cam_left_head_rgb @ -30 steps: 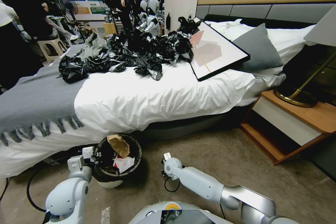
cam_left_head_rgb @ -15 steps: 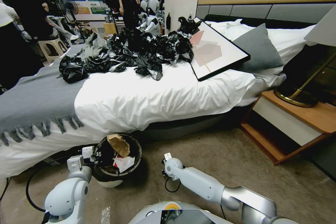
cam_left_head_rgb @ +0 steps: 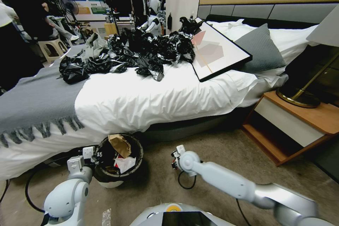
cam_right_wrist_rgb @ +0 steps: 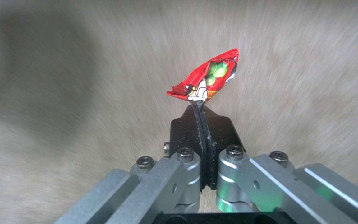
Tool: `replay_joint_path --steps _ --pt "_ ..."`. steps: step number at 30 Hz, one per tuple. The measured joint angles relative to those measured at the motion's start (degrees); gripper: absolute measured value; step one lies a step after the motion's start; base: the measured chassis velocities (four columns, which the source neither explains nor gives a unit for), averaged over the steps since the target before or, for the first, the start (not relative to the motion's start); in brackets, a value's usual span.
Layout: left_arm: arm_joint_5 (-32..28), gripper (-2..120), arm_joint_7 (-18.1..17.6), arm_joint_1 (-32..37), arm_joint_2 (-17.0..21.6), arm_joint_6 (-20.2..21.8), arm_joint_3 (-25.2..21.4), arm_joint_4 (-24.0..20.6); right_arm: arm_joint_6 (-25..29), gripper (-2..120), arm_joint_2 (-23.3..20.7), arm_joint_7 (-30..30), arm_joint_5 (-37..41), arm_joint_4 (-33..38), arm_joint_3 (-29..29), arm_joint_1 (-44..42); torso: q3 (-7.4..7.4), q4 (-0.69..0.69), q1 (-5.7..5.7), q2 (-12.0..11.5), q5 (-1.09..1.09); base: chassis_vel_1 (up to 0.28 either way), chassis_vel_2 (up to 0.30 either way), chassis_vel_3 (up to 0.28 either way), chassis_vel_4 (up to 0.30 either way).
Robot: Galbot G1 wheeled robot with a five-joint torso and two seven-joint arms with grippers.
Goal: Pick up the trash bin, then pick up the garbage from the floor and place it into the trash bin.
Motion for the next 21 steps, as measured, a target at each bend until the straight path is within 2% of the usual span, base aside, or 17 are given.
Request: replay_joint_path --steps 3,5,9,12,14,17,21 --pt "0.1 3 0.1 0.2 -0.1 0.0 0.1 0.1 0.0 0 -3.7 -0.1 1.4 8.2 3.6 0.7 0.0 0.0 0.0 0.0 0.0 0.0 0.0 0.0 0.0" --pt "0.1 3 0.2 0.3 -0.1 0.0 0.1 0.2 0.0 0 -4.7 -0.1 2.3 10.9 4.5 1.1 0.0 0.01 0.0 0.0 -0.01 0.0 0.0 0.0 0.0" --pt "0.1 3 0.3 0.4 -0.1 0.0 0.1 0.2 0.0 0 -5.3 -0.1 3.0 13.0 5.2 1.6 0.0 0.01 0.0 0.0 -0.01 0.0 0.0 0.0 0.0" --pt "0.2 3 0.4 0.5 -0.1 0.0 0.0 0.3 0.0 0 -6.5 -0.2 6.6 19.3 7.3 3.7 0.0 0.0 0.0 0.0 -0.01 0.0 0.0 0.0 0.0" --pt "0.2 3 0.5 0.5 -0.1 0.0 0.0 0.2 0.0 0 -6.5 -0.3 7.7 20.4 7.7 4.4 0.0 0.01 0.0 0.0 -0.01 0.0 0.0 0.0 0.0" --pt "0.6 3 0.6 0.6 -0.3 0.0 0.3 0.2 0.0 0 -5.6 -2.7 8.9 22.3 8.3 7.6 0.0 0.0 0.0 0.0 -0.02 0.0 0.0 0.0 0.0" --pt "0.8 3 0.7 0.5 -0.5 0.0 0.4 0.3 2.3 0 -4.0 -10.4 9.3 22.0 7.5 12.6 0.0 0.01 0.0 0.0 -0.03 0.0 0.0 0.0 0.0"
